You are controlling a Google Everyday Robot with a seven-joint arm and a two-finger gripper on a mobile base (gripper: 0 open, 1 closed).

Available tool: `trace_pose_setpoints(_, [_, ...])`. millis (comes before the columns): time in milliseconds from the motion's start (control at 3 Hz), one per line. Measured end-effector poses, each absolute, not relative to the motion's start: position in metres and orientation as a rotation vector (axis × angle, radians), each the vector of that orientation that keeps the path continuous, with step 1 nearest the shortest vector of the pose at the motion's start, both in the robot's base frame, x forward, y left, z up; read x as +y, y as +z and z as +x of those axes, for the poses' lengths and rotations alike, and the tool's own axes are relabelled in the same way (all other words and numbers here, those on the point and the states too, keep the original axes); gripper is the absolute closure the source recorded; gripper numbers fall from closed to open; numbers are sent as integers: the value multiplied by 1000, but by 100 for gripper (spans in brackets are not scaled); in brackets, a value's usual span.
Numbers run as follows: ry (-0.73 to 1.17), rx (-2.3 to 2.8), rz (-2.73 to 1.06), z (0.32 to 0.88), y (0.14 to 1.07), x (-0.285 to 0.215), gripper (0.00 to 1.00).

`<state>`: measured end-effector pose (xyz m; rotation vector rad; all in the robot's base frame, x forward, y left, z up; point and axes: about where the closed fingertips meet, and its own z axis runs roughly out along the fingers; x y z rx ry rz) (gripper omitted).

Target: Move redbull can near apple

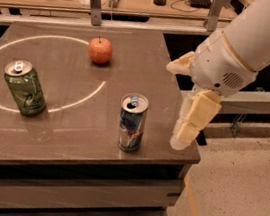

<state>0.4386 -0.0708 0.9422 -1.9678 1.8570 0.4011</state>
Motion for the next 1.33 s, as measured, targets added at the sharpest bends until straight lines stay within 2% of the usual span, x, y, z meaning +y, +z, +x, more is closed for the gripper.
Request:
trace_pose_setpoints(667, [581,1714,-2013,425,937,-18,0])
trace_pose_setpoints(1333, [655,1663,-2024,420,931,8,46])
